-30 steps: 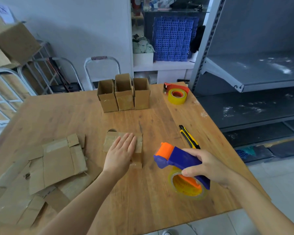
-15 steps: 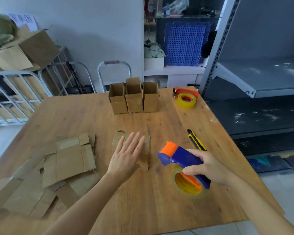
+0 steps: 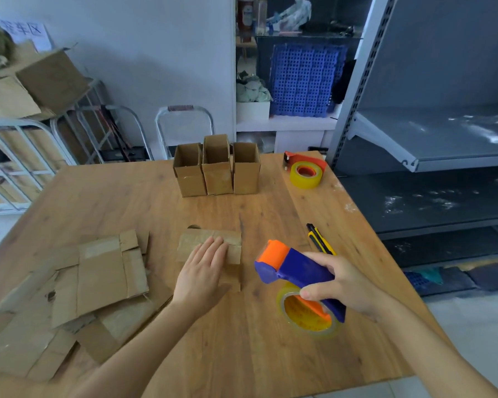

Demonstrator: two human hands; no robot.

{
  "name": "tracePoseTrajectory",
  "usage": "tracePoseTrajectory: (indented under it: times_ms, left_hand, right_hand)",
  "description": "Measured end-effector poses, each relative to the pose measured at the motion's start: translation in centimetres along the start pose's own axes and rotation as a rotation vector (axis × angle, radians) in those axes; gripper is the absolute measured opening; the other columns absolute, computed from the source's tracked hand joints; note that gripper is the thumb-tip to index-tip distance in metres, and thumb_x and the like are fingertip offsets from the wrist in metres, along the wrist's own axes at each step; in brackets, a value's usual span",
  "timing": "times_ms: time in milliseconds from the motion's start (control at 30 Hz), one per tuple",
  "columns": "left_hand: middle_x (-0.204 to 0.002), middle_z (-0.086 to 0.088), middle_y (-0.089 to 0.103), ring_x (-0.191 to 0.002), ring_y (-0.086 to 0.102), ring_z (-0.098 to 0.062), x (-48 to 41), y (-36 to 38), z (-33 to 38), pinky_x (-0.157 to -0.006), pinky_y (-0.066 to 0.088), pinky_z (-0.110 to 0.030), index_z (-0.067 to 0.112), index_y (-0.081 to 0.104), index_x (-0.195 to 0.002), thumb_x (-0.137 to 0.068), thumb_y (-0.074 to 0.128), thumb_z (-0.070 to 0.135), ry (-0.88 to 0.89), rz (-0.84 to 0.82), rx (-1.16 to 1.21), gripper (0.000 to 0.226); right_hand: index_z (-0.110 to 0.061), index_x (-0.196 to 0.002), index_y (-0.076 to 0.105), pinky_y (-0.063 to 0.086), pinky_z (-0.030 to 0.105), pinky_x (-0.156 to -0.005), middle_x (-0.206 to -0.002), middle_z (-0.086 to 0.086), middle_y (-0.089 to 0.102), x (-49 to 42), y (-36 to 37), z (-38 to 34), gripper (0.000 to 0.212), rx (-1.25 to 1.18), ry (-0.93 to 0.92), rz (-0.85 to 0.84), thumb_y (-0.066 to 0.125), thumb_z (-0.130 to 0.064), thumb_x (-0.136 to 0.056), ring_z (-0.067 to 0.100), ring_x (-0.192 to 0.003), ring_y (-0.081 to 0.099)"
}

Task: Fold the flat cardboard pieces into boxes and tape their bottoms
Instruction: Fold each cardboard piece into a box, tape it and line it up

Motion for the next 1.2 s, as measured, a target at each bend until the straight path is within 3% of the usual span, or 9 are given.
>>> tracePoseTrajectory:
  times_ms: [100,200,267,333,467,567,667,800,1200]
  left_hand:
    - [-0.157,-0.003,0.024,-0.13,0.04,-0.014,0.4,-2.7,0.7,-0.093,0.045,-0.03,0.014,0.047,-0.134,-0.085,0.069,0.026,-0.171,0.09,0.325,0.055]
    - [-0.132,-0.003,0.056,-0.116,0.055,-0.016,0.4,-5.0,1.7,-0.093,0.048,-0.032,0.017,0.067,-0.107,-0.093,0.059,0.022,-0.364,0.265,0.581,0.017]
    - [-0.107,-0.003,0.07,-0.098,0.066,-0.017,0.0,-6.3,2.8,-0.089,0.053,-0.037,0.016,0.071,-0.094,-0.096,0.052,0.039,-0.577,0.079,0.991,0.03]
    - [-0.101,-0.009,0.073,-0.091,0.069,-0.022,-0.2,-7.2,4.0,-0.082,0.054,-0.036,0.012,0.071,-0.096,-0.097,0.042,0.053,-0.759,-0.174,1.381,0.05]
    - [-0.089,-0.012,0.069,-0.078,0.064,-0.02,-0.4,-8.0,4.4,-0.068,0.05,-0.028,0.007,0.067,-0.09,-0.083,0.044,0.071,-0.808,-0.383,1.669,0.068]
    - [-0.078,-0.01,0.064,-0.065,0.06,-0.015,-0.6,-8.8,4.8,-0.061,0.048,-0.023,0.008,0.066,-0.089,-0.074,0.059,0.06,-0.757,-0.42,1.697,0.055]
    - [-0.073,-0.008,0.062,-0.058,0.057,-0.011,-0.5,-9.3,5.0,-0.057,0.046,-0.02,0.011,0.069,-0.083,-0.088,0.063,0.027,-0.683,-0.389,1.67,0.018]
    - [-0.065,-0.006,0.063,-0.055,0.058,-0.009,-0.4,-9.5,5.0,-0.052,0.048,-0.017,0.009,0.064,-0.077,-0.095,0.053,0.005,-0.667,-0.346,1.619,0.022]
    - [-0.05,0.007,0.053,-0.051,0.048,-0.007,-1.0,-10.3,3.0,-0.052,0.039,-0.019,0.012,0.057,-0.065,-0.09,0.064,0.014,-0.669,-0.087,1.064,0.027]
  right_hand:
    - [-0.025,-0.118,0.065,0.05,0.039,-0.076,-0.101,0.023,0.062,-0.4,-0.2,-0.6,0.05,-0.002,-0.038,-0.027,0.076,-0.027,-0.069,0.041,-0.09,0.059]
    - [-0.028,-0.118,0.065,0.051,0.037,-0.076,-0.101,0.021,0.064,-0.9,-0.3,-1.4,0.049,0.013,-0.084,-0.064,0.075,-0.023,-0.07,0.041,-0.092,0.06]
    - [-0.032,-0.118,0.064,0.052,0.035,-0.076,-0.102,0.021,0.064,-1.3,-0.3,-2.1,0.05,0.015,-0.107,-0.094,0.074,-0.02,-0.07,0.039,-0.092,0.06]
    - [-0.034,-0.119,0.064,0.053,0.036,-0.077,-0.103,0.019,0.065,-1.7,-0.4,-2.6,0.052,0.025,-0.128,-0.13,0.074,-0.018,-0.07,0.038,-0.094,0.061]
    - [-0.033,-0.12,0.063,0.055,0.037,-0.078,-0.104,0.011,0.068,-2.2,-0.6,-3.2,0.054,0.057,-0.162,-0.186,0.076,-0.016,-0.07,0.032,-0.095,0.064]
    - [-0.032,-0.12,0.063,0.055,0.042,-0.078,-0.103,0.012,0.068,-2.4,-1.0,-3.1,0.054,0.077,-0.171,-0.21,0.076,-0.015,-0.07,0.034,-0.094,0.064]
    - [-0.031,-0.12,0.063,0.054,0.05,-0.079,-0.103,0.017,0.066,-2.6,-1.5,-2.9,0.055,0.089,-0.177,-0.223,0.078,-0.02,-0.068,0.038,-0.093,0.062]
    - [-0.028,-0.122,0.063,0.053,0.052,-0.079,-0.101,0.017,0.066,-2.8,-2.2,-2.7,0.057,0.115,-0.189,-0.247,0.078,-0.022,-0.067,0.039,-0.092,0.061]
    - [-0.037,-0.124,0.056,0.059,0.042,-0.081,-0.109,-0.013,0.067,-6.1,-2.4,-6.1,0.064,0.421,-0.25,-0.337,0.084,-0.037,-0.067,0.013,-0.098,0.066]
Point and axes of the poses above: each hand's wrist, its own x-axis away from the middle knuckle, its own y-axis out of the palm, z = x × y, the point moved 1 cm from there along -x, towards the middle knuckle
